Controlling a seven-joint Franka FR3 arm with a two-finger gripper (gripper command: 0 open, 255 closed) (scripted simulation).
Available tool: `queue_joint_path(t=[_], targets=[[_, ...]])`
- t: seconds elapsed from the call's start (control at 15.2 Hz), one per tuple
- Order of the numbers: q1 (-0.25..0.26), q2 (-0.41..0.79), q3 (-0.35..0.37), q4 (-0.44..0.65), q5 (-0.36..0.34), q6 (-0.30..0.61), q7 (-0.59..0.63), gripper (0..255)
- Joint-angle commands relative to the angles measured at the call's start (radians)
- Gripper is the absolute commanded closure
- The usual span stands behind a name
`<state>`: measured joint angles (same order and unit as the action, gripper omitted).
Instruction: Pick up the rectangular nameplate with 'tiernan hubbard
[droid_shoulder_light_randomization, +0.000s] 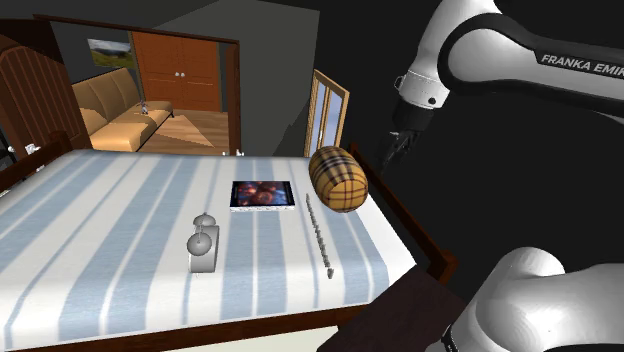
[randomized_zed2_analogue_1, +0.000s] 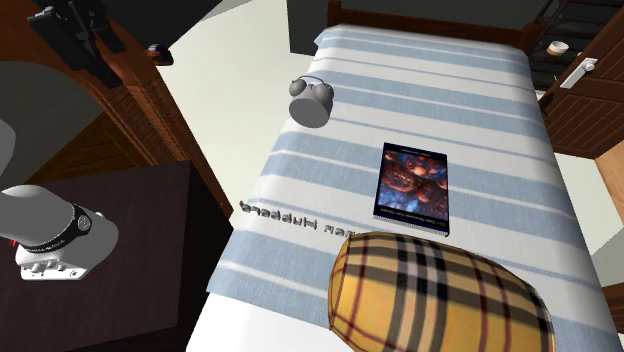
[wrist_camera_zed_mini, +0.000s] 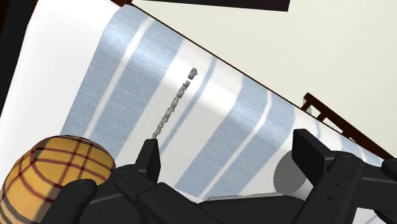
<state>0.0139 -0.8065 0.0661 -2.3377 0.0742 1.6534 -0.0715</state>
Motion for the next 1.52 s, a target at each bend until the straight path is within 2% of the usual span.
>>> queue_joint_path(t=[0.0,0.73,1.45], targets=[[0.0,0.0,0.0,0.0,0.0,0.0,0.0,0],[-0.071,0.276,0.06,-0.102,-0.006,0.366,0.149,0],[-0.148,0.666,0.097,-0.045,-0.078,0.678,0.333,0]])
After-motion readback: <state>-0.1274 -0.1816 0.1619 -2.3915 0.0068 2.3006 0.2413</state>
